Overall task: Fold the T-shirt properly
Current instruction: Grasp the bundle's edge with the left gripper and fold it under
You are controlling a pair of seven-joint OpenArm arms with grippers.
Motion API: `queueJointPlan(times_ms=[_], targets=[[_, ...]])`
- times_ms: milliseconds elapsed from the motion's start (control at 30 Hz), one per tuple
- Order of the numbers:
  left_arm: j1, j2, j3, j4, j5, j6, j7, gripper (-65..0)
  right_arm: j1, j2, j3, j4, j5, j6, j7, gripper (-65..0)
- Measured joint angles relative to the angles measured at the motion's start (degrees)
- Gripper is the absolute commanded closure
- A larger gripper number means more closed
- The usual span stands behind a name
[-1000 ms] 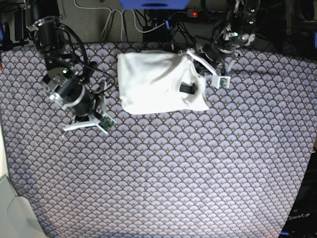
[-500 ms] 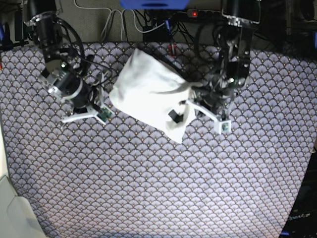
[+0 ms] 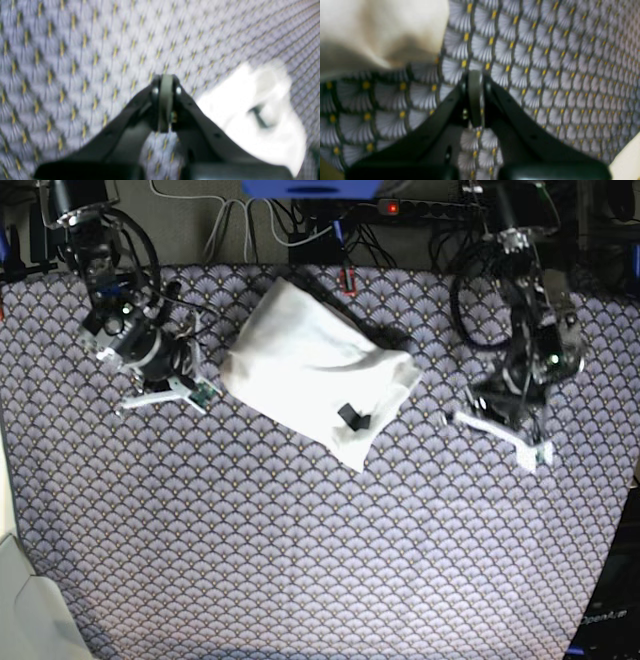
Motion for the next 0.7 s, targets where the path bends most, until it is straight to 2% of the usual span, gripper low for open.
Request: queueJointPlan(times_ms=[100,333,600,700], targets=[[6.71,0.37,1.62,0.09,0.2,0.09,1.6,-0.3,0.7,-0.26,-0.15,-3.04,0.33,0.0,2.25,0.0],[13.99,-3.3,11.5,0.15,-0.07,0.22,0.76,-0.3,3.82,-0.07,-0.04,-7.91,-0.24,-0.04,3.48,0.0],[11.52,-2.75,15.41,-3.56,-0.15,0.24,-5.18,-0.3,4.26,-0.13,-0.07,-8.46,0.04,0.0,3.76,0.0],[7.54,-0.04,15.87,-7.76,-0.09,0.22,-6.45,-0.3,4.04,-0.09,-0.07,-8.46,0.04,0.0,3.61,0.0]])
